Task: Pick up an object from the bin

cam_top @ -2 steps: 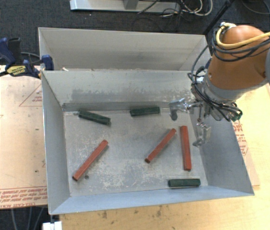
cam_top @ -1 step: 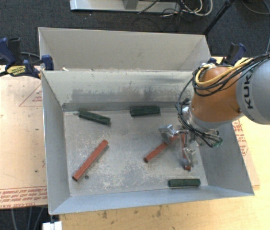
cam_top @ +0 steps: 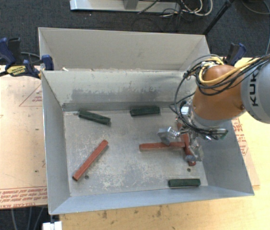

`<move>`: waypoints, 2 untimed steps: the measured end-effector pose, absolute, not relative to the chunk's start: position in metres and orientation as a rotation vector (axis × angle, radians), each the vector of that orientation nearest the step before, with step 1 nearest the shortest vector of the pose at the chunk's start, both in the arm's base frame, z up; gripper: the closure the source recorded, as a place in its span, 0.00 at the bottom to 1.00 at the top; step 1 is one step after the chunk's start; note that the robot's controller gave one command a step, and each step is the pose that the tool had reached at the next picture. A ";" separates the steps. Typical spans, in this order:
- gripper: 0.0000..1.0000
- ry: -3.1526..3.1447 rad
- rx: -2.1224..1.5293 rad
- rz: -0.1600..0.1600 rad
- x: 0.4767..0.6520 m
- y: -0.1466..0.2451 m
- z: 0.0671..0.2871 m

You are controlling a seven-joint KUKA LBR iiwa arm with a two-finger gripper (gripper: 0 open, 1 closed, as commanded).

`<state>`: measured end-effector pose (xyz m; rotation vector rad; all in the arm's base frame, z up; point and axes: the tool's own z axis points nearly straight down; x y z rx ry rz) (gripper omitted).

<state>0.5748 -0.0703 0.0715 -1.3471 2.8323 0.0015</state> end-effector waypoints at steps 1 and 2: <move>0.00 2.839 -1.322 -0.002 0.641 -0.042 0.071; 0.00 2.727 -1.552 0.002 0.628 -0.076 0.070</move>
Offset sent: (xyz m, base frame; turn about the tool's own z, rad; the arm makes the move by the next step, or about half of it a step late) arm 0.0625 0.0250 -0.0015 0.0170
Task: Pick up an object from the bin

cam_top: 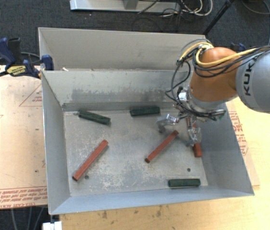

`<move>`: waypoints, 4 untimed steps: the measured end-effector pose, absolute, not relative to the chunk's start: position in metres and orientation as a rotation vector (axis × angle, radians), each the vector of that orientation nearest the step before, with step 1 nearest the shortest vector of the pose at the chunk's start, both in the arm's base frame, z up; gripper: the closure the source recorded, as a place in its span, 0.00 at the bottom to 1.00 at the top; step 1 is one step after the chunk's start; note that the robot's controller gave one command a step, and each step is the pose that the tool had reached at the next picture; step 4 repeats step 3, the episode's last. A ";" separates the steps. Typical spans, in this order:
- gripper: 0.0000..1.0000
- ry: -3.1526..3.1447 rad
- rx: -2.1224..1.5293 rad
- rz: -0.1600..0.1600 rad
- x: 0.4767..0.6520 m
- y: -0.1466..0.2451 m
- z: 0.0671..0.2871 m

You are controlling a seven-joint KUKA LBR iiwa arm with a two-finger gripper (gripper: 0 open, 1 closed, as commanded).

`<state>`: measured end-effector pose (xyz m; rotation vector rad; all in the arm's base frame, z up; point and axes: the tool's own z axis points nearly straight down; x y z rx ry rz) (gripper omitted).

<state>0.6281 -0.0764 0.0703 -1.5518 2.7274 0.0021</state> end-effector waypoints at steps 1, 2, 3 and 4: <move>0.00 2.636 -1.707 0.007 0.600 -0.026 0.070; 1.00 2.640 -1.697 0.003 0.601 -0.028 0.071; 1.00 2.515 -1.865 -0.009 0.625 -0.031 0.220; 1.00 2.515 -1.865 -0.009 0.625 -0.031 0.220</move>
Offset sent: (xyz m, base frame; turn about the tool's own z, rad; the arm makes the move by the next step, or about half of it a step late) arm -0.0281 0.0467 -0.0003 -0.1122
